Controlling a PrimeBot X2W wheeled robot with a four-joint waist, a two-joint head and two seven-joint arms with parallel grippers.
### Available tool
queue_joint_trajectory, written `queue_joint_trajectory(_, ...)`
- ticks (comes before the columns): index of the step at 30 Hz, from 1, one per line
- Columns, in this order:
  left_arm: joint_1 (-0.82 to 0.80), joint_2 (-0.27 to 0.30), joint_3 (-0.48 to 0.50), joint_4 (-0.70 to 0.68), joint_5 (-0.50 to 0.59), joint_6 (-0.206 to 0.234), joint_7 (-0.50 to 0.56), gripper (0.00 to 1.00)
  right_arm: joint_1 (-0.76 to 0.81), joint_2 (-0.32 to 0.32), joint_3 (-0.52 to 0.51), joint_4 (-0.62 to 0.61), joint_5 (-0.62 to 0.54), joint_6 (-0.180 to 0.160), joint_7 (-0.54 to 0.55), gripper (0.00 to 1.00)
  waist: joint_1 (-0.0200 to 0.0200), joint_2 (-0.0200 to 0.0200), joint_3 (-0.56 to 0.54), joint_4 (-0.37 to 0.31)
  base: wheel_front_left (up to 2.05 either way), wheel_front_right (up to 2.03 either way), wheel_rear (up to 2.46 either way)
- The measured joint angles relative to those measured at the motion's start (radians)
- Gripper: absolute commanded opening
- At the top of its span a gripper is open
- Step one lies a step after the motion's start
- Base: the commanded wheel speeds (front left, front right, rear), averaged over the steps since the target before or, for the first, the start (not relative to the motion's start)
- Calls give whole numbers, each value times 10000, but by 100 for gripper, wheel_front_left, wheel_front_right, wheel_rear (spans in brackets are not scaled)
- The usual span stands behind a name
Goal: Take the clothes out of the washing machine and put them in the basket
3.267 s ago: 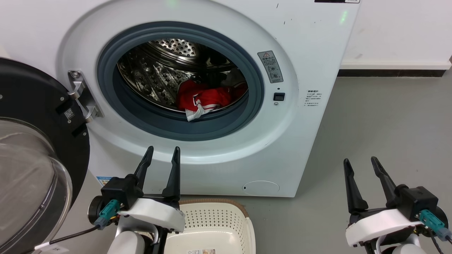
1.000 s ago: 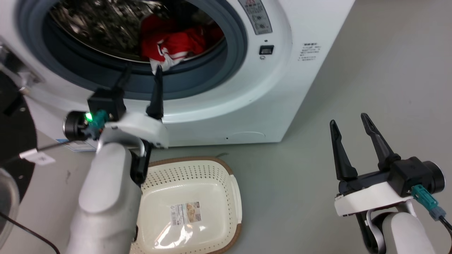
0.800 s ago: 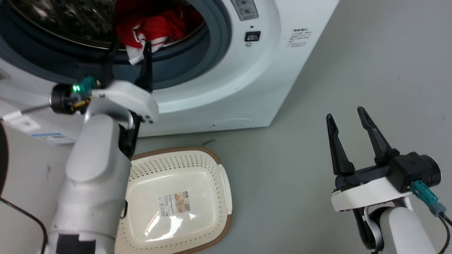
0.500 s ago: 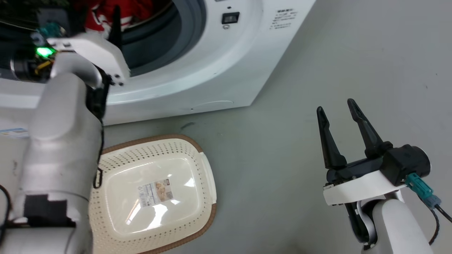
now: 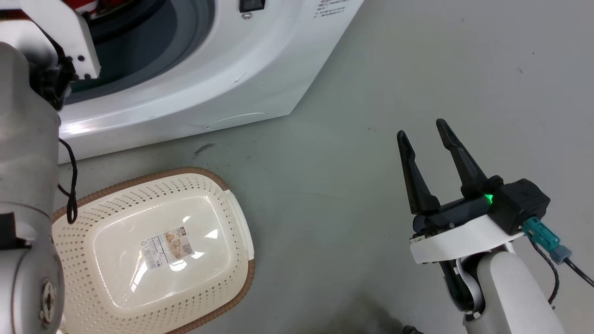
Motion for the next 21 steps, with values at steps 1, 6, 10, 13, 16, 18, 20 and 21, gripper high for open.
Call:
queue_joint_trajectory(1,-137,27,-8,90,-2,4,244,100,-15,0,29,2,38,0,0,100,0,0,36,-34,0,0,0)
queue_joint_trajectory(6,-798,192,-4,476,-111,144,1626,100,-99,0,192,10,196,0,-2,100,-1,0,162,-214,0,0,0)
queue_joint_trajectory(10,-1100,268,-13,617,-161,401,2610,53,-102,0,249,33,284,-2,-2,100,-1,0,213,-323,0,0,0)
queue_joint_trajectory(13,-1180,295,19,688,-251,518,3080,0,-105,0,276,59,336,0,-2,100,-1,0,220,-367,0,0,0)
queue_joint_trajectory(16,-1075,236,13,721,-314,533,3045,0,-110,4,247,104,345,0,-2,100,-1,0,166,-364,0,0,0)
queue_joint_trajectory(18,-898,217,-4,621,-332,585,2650,0,-109,-4,169,146,337,0,-2,100,-1,0,85,-324,0,0,0)
queue_joint_trajectory(20,-598,167,-6,508,-391,589,2128,0,-109,2,144,199,324,0,-2,100,-1,0,-32,-265,0,0,0)
queue_joint_trajectory(21,-442,127,8,443,-418,589,1824,0,-109,4,130,224,305,0,-2,100,-1,0,-106,-229,0,0,0)
